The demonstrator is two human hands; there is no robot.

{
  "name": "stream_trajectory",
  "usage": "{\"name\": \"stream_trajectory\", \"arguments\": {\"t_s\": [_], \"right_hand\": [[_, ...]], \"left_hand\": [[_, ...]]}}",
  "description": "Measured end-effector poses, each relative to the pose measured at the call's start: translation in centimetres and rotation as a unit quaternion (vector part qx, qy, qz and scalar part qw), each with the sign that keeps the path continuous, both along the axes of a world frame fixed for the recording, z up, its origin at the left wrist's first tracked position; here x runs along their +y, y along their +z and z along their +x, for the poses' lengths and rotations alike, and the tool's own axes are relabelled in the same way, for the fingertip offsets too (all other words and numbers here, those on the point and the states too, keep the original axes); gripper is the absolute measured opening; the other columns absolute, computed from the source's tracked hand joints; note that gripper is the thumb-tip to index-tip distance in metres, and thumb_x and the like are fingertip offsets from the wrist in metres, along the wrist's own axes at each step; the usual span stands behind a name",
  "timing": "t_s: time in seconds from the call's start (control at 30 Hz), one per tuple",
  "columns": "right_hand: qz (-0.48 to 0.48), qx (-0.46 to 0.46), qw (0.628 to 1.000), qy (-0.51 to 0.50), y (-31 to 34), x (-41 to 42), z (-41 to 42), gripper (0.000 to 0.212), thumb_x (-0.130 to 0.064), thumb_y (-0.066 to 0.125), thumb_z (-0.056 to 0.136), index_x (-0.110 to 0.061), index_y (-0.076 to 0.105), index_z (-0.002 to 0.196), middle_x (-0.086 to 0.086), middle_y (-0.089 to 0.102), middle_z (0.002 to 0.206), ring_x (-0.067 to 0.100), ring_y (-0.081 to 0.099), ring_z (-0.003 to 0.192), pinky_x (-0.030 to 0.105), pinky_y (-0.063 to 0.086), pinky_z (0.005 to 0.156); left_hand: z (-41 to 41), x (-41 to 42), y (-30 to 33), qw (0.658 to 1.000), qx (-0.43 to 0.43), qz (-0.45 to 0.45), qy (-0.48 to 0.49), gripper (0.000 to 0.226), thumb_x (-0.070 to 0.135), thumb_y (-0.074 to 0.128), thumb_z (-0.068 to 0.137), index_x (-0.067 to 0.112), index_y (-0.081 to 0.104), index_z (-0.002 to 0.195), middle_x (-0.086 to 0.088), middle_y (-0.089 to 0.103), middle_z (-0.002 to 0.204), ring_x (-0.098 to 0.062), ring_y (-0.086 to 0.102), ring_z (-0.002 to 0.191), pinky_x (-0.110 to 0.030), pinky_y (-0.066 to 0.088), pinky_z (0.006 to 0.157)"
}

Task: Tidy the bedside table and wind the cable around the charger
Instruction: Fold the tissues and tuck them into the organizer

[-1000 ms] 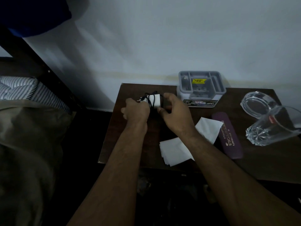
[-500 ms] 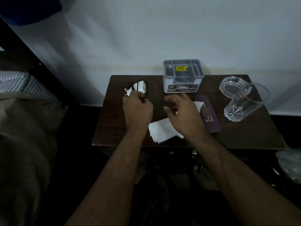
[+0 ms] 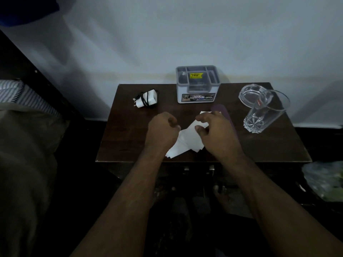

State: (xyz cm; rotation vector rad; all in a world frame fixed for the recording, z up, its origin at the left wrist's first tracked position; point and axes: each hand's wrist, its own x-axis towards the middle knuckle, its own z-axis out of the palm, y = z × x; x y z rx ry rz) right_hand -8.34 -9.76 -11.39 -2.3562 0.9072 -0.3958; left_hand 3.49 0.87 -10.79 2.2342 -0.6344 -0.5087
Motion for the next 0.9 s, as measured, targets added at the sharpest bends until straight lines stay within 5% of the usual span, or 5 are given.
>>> {"name": "stream_trajectory", "arguments": {"t_s": [0.13,0.23,0.47,0.63,0.9], "right_hand": [[-0.011,0.043,0.999,0.005,0.2,-1.5,0.1,0.016,-0.013,0.064,0.093,-0.022,0.072,0.103,0.002,0.071,0.105,0.020,0.066,0.097,0.035,0.053,0.087],[0.011,0.119,0.991,0.067,0.1,-1.0,0.6,0.005,-0.024,0.071,0.090,-0.026,0.067,0.087,-0.001,0.070,0.098,0.020,0.066,0.094,0.035,0.054,0.084],[-0.037,0.245,0.956,0.155,-0.1,0.2,1.1,0.042,-0.037,0.080,0.081,-0.021,0.060,0.114,0.003,0.051,0.120,0.023,0.051,0.113,0.035,0.046,0.083],[-0.018,0.240,0.959,0.151,0.1,0.0,0.6,0.038,-0.017,0.077,0.084,-0.013,0.059,0.117,0.009,0.051,0.122,0.028,0.055,0.112,0.038,0.049,0.091],[0.025,0.210,0.970,0.118,0.5,-0.9,0.5,0.019,-0.019,0.069,0.093,-0.012,0.072,0.111,0.010,0.066,0.115,0.027,0.063,0.106,0.028,0.045,0.088]], "left_hand": [[0.7,-0.7,-0.7,0.987,-0.028,0.156,-0.026,0.034,0.016,0.069,0.088,0.023,0.065,0.121,-0.005,0.063,0.130,-0.027,0.055,0.125,-0.041,0.043,0.106],[1.0,-1.3,-0.7,0.976,-0.052,0.208,-0.023,0.032,0.018,0.067,0.090,0.028,0.065,0.121,-0.001,0.060,0.134,-0.027,0.050,0.130,-0.043,0.033,0.106],[0.7,-1.9,-0.2,0.977,-0.043,0.202,-0.045,0.017,0.018,0.073,0.086,0.031,0.071,0.095,0.000,0.065,0.126,-0.025,0.054,0.125,-0.041,0.035,0.103],[0.5,-1.5,-0.1,0.975,-0.012,0.213,-0.059,0.014,0.020,0.079,0.082,0.028,0.073,0.092,-0.002,0.069,0.121,-0.026,0.056,0.123,-0.038,0.039,0.102],[0.6,-1.2,-0.3,0.979,0.045,0.179,-0.082,0.014,0.016,0.078,0.084,0.018,0.077,0.097,-0.010,0.072,0.113,-0.030,0.065,0.111,-0.043,0.053,0.098]]}}
